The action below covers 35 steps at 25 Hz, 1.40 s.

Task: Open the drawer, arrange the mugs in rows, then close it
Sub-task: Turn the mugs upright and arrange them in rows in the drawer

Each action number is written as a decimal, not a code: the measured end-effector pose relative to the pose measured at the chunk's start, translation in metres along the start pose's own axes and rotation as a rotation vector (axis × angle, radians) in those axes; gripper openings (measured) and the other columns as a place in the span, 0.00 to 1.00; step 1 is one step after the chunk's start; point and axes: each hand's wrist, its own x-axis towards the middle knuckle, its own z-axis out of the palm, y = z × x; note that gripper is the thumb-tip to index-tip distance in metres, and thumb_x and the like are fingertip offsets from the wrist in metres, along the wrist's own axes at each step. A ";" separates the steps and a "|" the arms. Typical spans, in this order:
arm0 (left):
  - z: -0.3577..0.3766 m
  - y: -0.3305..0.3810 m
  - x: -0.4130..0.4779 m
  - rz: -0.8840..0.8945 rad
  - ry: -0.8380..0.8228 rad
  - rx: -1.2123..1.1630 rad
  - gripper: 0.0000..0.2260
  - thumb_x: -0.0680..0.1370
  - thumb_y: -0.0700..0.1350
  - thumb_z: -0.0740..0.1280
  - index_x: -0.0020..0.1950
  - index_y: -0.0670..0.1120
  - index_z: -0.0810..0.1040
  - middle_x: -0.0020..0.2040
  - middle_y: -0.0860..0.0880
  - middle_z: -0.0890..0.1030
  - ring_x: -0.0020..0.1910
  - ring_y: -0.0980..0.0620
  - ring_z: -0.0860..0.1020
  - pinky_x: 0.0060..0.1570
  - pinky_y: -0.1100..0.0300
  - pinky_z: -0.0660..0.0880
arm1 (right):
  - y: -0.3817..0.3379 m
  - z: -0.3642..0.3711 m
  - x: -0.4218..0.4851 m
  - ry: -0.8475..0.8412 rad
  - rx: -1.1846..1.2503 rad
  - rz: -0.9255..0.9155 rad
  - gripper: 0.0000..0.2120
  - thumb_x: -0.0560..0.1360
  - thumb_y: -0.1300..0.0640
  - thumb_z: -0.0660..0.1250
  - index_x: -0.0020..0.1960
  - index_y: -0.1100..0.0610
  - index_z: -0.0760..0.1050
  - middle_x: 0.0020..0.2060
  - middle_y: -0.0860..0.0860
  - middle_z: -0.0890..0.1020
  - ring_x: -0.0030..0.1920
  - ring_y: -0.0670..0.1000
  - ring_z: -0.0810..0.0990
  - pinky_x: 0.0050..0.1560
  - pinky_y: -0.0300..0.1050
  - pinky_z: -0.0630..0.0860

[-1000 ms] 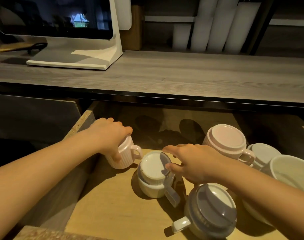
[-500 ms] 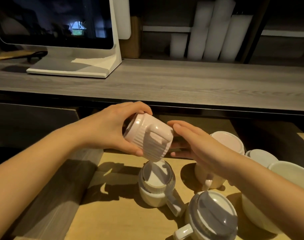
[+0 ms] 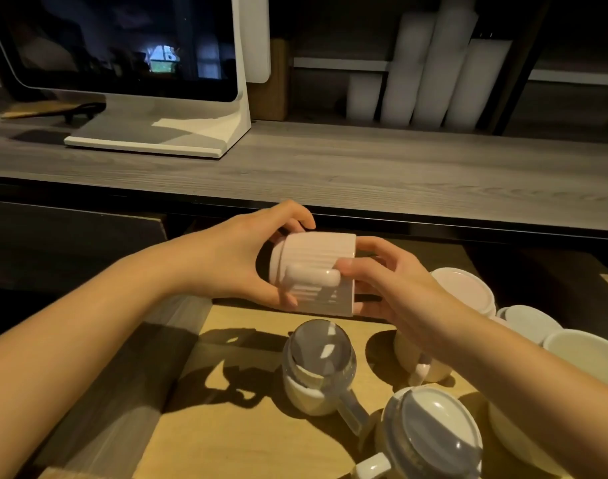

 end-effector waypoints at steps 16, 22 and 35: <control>-0.003 -0.042 -0.003 -0.489 -0.369 0.341 0.40 0.67 0.53 0.75 0.73 0.52 0.58 0.72 0.50 0.67 0.68 0.48 0.67 0.64 0.54 0.66 | 0.006 0.082 0.071 -0.020 -0.968 -0.156 0.32 0.63 0.44 0.74 0.63 0.54 0.70 0.49 0.49 0.75 0.47 0.48 0.75 0.45 0.42 0.79; 0.007 -0.055 -0.001 -0.569 -0.459 0.550 0.40 0.70 0.55 0.72 0.75 0.53 0.55 0.75 0.50 0.62 0.73 0.45 0.61 0.71 0.46 0.57 | 0.024 0.103 0.084 -0.100 -1.161 -0.113 0.30 0.63 0.42 0.74 0.61 0.54 0.73 0.51 0.51 0.80 0.48 0.51 0.79 0.46 0.47 0.81; 0.018 -0.060 0.004 -0.546 -0.474 0.649 0.34 0.71 0.56 0.71 0.73 0.50 0.61 0.69 0.48 0.70 0.68 0.45 0.67 0.71 0.44 0.57 | 0.018 0.084 0.075 -0.270 -1.188 -0.111 0.30 0.72 0.46 0.68 0.70 0.53 0.64 0.63 0.54 0.73 0.59 0.54 0.75 0.56 0.46 0.75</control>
